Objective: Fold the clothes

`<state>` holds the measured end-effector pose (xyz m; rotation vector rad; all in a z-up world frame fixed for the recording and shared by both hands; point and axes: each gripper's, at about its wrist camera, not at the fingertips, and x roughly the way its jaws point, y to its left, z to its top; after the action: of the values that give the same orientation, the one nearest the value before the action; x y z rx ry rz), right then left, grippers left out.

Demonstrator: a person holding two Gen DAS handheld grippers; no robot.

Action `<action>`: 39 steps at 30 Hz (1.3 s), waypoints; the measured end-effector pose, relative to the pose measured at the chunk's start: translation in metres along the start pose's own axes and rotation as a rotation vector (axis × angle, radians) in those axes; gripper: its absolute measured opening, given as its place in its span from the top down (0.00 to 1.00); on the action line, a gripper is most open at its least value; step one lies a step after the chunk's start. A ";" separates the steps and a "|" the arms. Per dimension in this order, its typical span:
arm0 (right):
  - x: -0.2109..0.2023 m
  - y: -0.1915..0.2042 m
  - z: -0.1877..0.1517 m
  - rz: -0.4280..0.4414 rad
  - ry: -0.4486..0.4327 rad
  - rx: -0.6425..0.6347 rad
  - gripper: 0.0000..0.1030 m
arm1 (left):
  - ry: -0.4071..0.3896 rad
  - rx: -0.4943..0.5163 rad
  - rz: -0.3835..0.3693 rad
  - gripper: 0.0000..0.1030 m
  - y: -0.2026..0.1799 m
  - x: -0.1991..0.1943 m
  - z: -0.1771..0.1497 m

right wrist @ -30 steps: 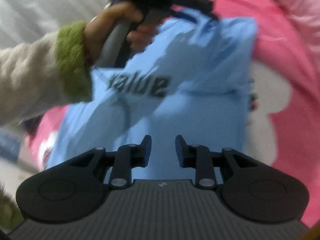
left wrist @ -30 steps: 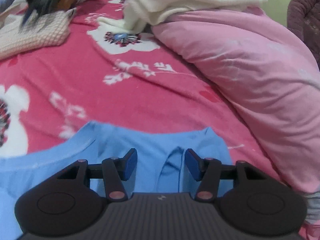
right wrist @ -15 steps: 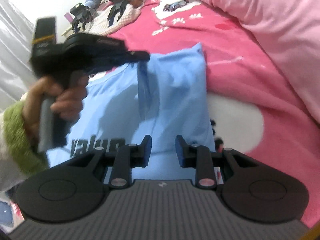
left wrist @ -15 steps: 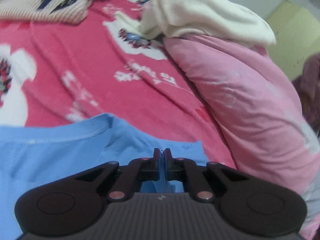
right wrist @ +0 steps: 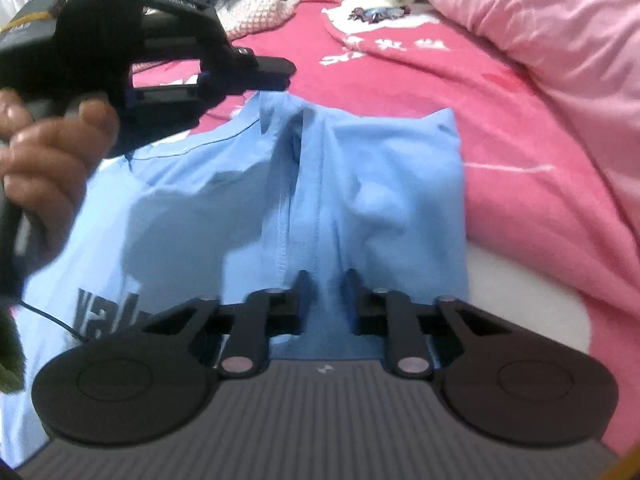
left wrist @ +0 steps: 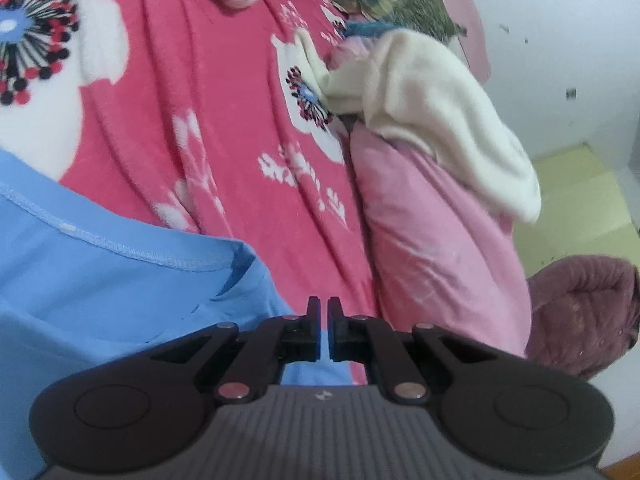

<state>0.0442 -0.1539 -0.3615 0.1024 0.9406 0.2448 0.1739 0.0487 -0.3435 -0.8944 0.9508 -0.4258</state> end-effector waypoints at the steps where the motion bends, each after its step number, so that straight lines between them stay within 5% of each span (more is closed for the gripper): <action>1: -0.002 0.001 -0.001 -0.007 0.000 -0.019 0.92 | 0.002 0.010 0.012 0.96 0.000 -0.002 0.000; 7: -0.028 0.008 -0.002 0.083 -0.020 -0.081 0.89 | 0.079 0.140 0.158 0.79 -0.001 -0.007 -0.014; 11: -0.026 0.028 -0.012 0.069 0.027 -0.207 0.82 | 0.107 0.198 0.228 0.78 0.001 -0.006 -0.025; 16: -0.015 0.030 -0.017 0.041 0.071 -0.197 0.84 | 0.112 0.274 0.292 0.78 0.001 -0.005 -0.038; 19: -0.017 0.029 -0.016 0.027 0.070 -0.190 1.00 | 0.113 0.292 0.310 0.78 0.002 -0.005 -0.042; 24: -0.036 0.026 -0.020 0.012 0.074 -0.235 1.00 | 0.111 0.314 0.293 0.77 -0.002 -0.007 -0.041; 30: -0.038 0.021 -0.025 0.001 0.087 -0.232 1.00 | 0.113 0.528 0.346 0.74 -0.024 0.009 -0.043; 35: -0.036 0.017 -0.007 0.030 0.045 -0.144 0.97 | 0.113 0.593 0.382 0.77 -0.026 0.017 -0.044; 39: -0.014 0.026 0.006 0.008 0.034 -0.129 0.83 | 0.113 0.644 0.410 0.77 -0.028 0.024 -0.045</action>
<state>0.0374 -0.1326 -0.3418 -0.0170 0.9558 0.3144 0.1508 -0.0047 -0.3453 -0.0861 0.9863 -0.3940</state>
